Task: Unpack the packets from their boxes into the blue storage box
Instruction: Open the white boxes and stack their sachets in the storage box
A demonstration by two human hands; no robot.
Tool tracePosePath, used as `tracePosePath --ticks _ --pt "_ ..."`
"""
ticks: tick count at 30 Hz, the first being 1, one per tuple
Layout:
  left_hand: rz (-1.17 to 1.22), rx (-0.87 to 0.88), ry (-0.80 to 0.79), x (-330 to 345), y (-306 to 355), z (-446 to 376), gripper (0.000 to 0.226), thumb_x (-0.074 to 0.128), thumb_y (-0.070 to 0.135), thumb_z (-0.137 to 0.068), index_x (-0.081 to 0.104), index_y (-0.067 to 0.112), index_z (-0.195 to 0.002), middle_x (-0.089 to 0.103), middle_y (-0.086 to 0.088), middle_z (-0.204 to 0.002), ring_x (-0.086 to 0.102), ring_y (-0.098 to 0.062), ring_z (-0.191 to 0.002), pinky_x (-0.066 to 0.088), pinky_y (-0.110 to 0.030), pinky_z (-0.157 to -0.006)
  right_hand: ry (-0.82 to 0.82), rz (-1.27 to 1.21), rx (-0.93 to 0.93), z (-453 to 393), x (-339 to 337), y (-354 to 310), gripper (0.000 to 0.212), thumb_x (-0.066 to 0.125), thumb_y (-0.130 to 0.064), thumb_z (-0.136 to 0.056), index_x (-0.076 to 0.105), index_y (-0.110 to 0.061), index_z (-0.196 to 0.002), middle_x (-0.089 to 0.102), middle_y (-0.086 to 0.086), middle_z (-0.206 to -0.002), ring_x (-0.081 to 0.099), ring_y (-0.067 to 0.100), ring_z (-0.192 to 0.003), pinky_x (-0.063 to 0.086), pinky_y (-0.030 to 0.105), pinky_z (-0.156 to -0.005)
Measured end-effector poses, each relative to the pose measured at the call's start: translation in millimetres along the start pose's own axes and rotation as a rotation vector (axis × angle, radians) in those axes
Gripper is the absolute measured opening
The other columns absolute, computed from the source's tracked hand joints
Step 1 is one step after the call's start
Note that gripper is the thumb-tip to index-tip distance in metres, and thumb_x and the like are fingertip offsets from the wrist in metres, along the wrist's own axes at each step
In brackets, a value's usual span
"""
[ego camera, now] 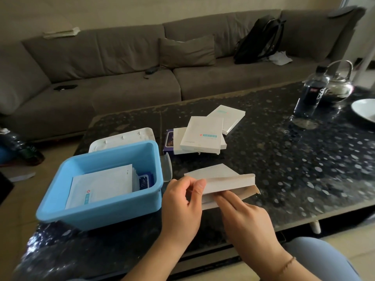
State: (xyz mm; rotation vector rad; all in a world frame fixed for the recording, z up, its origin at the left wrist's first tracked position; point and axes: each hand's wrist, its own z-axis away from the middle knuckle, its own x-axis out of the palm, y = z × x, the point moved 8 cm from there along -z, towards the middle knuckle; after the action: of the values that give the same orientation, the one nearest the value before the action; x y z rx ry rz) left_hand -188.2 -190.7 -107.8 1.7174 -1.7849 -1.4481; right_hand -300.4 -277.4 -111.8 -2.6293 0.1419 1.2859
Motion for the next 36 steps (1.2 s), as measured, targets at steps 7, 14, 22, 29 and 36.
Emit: tracePosePath --ticks 7,14,22,29,36 --pt "-0.031 0.021 -0.015 2 -2 9 0.037 0.048 0.054 -0.092 0.062 0.025 -0.074 0.054 0.014 -0.067 0.055 -0.012 -0.07 0.043 -0.018 -0.059 0.067 -0.105 -0.104 22 -16 4 0.035 0.038 -0.002 -0.088 0.072 -0.008 -0.091 0.07 0.003 -0.09 0.063 0.022 -0.06 0.049 0.03 -0.04" --pt "-0.053 0.133 -0.052 5 8 20 0.036 0.054 0.045 -0.093 0.068 0.018 -0.075 0.06 0.014 -0.068 0.055 -0.009 -0.071 0.047 -0.03 -0.06 0.167 -0.022 -0.182 42 -39 6 0.036 0.043 -0.005 -0.095 0.077 -0.013 -0.084 0.074 -0.002 -0.09 0.057 0.021 -0.052 0.045 0.027 -0.041" --pt "-0.085 0.077 -0.202 14 -9 27 0.027 0.055 0.046 -0.09 0.074 0.028 -0.085 0.068 0.022 -0.081 0.061 -0.005 -0.084 0.049 -0.023 -0.071 0.311 -0.024 -0.271 52 -71 -12 0.036 0.049 -0.005 -0.091 0.072 -0.015 -0.066 0.069 -0.004 -0.077 0.054 0.024 -0.071 0.049 0.034 -0.068" --pt "-0.147 0.026 -0.51 27 -18 43 0.013 0.061 0.035 -0.092 0.074 0.031 -0.091 0.069 0.024 -0.095 0.058 -0.003 -0.102 0.047 -0.029 -0.09 0.217 -0.333 -0.174 20 -88 7 0.017 0.063 0.002 -0.08 0.076 -0.009 -0.078 0.07 0.001 -0.084 0.067 0.014 -0.078 0.055 0.032 -0.084" --pt "0.801 -0.481 -0.581 -1 14 41 0.041 0.043 0.025 -0.09 0.072 0.014 -0.117 0.07 -0.017 -0.118 0.067 -0.031 -0.109 0.055 -0.04 -0.088 -0.292 -0.67 0.33 -65 -72 42 0.025 0.081 -0.01 -0.075 0.075 -0.034 -0.072 0.072 -0.023 -0.073 0.066 -0.009 -0.068 0.046 0.003 -0.064"
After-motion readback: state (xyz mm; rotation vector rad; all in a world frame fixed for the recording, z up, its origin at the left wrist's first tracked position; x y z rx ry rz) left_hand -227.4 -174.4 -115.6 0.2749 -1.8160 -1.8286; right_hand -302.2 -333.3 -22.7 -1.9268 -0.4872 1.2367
